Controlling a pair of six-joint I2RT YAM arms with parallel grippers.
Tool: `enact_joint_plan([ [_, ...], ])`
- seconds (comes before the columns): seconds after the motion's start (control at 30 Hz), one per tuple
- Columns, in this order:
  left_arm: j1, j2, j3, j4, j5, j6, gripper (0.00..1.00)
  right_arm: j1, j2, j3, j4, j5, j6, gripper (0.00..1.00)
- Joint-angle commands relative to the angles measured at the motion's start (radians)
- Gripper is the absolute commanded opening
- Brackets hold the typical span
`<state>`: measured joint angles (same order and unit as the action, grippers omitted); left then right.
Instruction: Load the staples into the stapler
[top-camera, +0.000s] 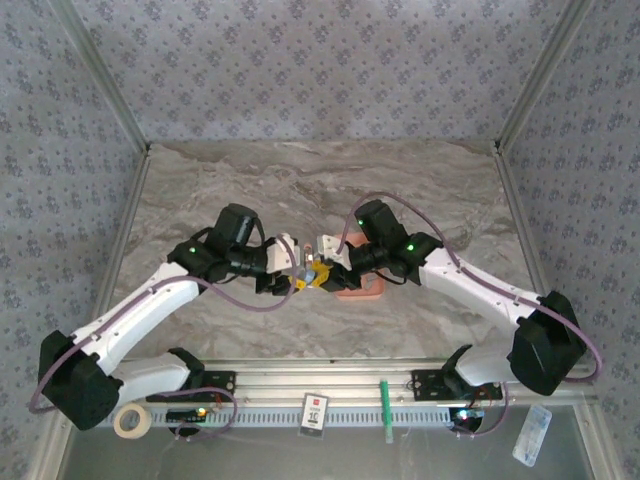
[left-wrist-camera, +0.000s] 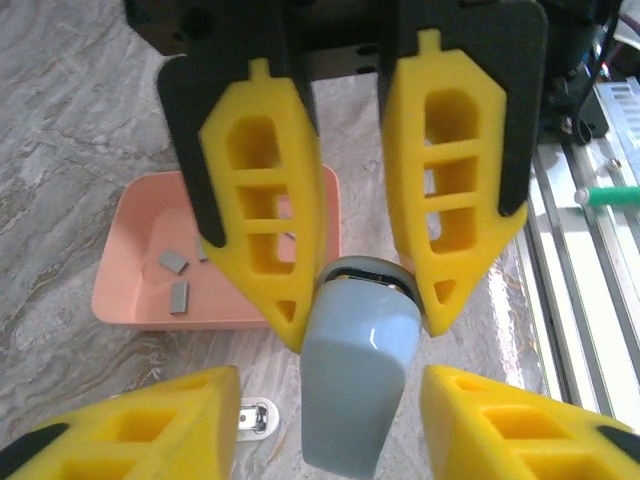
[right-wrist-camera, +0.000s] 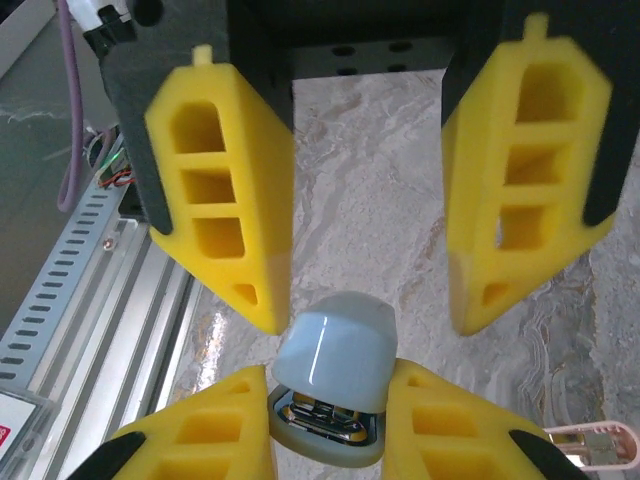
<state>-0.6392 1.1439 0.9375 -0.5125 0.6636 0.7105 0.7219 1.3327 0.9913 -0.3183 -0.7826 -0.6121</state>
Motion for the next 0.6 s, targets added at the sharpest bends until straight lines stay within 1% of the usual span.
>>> enact_joint_plan([
  [0.0, -0.015, 0.008, 0.036, -0.044, 0.041, 0.056, 0.43, 0.003, -0.013, 0.033, 0.001, -0.051, -0.032, 0.16],
  [0.03, -0.017, 0.008, 0.034, -0.044, 0.035, 0.059, 0.40, 0.003, -0.015, 0.035, 0.002, -0.055, -0.031, 0.16],
  [0.1, -0.021, 0.011, 0.034, -0.045, 0.023, 0.063, 0.36, 0.002, -0.016, 0.035, 0.006, -0.064, -0.024, 0.17],
  [0.27, -0.025, 0.014, 0.031, -0.052, 0.005, 0.072, 0.36, -0.008, -0.020, 0.032, 0.033, -0.086, -0.001, 0.18],
  [0.37, -0.026, 0.015, 0.029, -0.050, 0.002, 0.069, 0.33, -0.014, -0.021, 0.032, 0.043, -0.098, 0.010, 0.18],
  [0.43, -0.026, 0.016, 0.029, -0.048, 0.001, 0.068, 0.28, -0.016, -0.023, 0.031, 0.044, -0.103, 0.015, 0.19],
  [0.5, -0.027, 0.014, 0.030, -0.047, -0.001, 0.066, 0.23, -0.020, -0.026, 0.026, 0.046, -0.103, 0.019, 0.21],
  [0.57, -0.025, 0.013, 0.032, -0.044, -0.001, 0.060, 0.19, -0.024, -0.034, 0.016, 0.048, -0.096, 0.024, 0.27],
])
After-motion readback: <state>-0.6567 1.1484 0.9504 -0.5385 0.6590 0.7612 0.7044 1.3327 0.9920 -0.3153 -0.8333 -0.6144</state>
